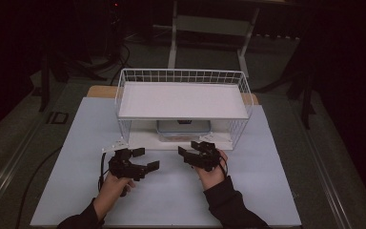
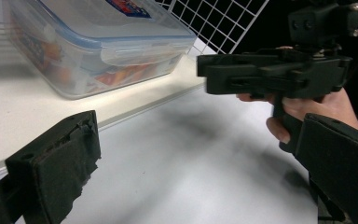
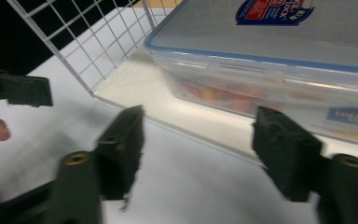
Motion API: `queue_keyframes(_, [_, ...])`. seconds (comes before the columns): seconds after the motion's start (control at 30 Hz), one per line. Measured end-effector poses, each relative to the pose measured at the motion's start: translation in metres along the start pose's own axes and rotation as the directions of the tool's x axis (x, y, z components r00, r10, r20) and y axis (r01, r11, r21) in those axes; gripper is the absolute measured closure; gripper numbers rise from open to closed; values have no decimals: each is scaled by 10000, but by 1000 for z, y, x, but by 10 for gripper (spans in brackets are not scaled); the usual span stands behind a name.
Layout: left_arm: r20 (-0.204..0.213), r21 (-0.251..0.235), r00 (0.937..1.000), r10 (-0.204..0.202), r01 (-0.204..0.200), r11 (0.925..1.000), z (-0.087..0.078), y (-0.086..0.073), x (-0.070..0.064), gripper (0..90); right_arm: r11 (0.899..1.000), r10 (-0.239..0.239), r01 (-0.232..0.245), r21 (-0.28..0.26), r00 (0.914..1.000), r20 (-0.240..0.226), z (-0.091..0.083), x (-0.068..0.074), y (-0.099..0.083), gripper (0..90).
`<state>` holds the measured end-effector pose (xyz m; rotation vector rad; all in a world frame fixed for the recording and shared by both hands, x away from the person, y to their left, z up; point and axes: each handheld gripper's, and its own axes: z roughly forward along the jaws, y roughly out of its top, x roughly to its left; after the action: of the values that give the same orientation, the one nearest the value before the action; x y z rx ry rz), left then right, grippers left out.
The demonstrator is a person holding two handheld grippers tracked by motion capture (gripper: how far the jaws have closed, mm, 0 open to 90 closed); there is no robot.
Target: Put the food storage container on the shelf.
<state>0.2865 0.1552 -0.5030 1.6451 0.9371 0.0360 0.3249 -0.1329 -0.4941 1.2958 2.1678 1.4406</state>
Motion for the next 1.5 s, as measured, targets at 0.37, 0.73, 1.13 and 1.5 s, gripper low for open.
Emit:
queue_keyframes(0.37, [93, -48, 9984, 561, -561, 9984, -6, 2, -10, 0, 10000, -62, 60, -37, 9971, -758, -31, -6, -15, 182])
queue_keyframes(0.73, [198, 131, 9963, 838, -841, 9964, -11, -2, -18, 0, 9998, -41, 29, -210, 9984, -566, -64, -17, -29, 180])
queue_keyframes(1.13, [260, 578, 9913, 1288, -1301, 9898, -16, -13, -27, 0, 9983, -445, 436, -374, 9987, -247, -92, -20, -43, 171])
queue_keyframes(1.5, [250, 856, 9860, 1646, -1662, 9824, -9, -19, -28, 0, 9988, -386, 390, -304, 9992, 127, -107, -33, -59, 163])
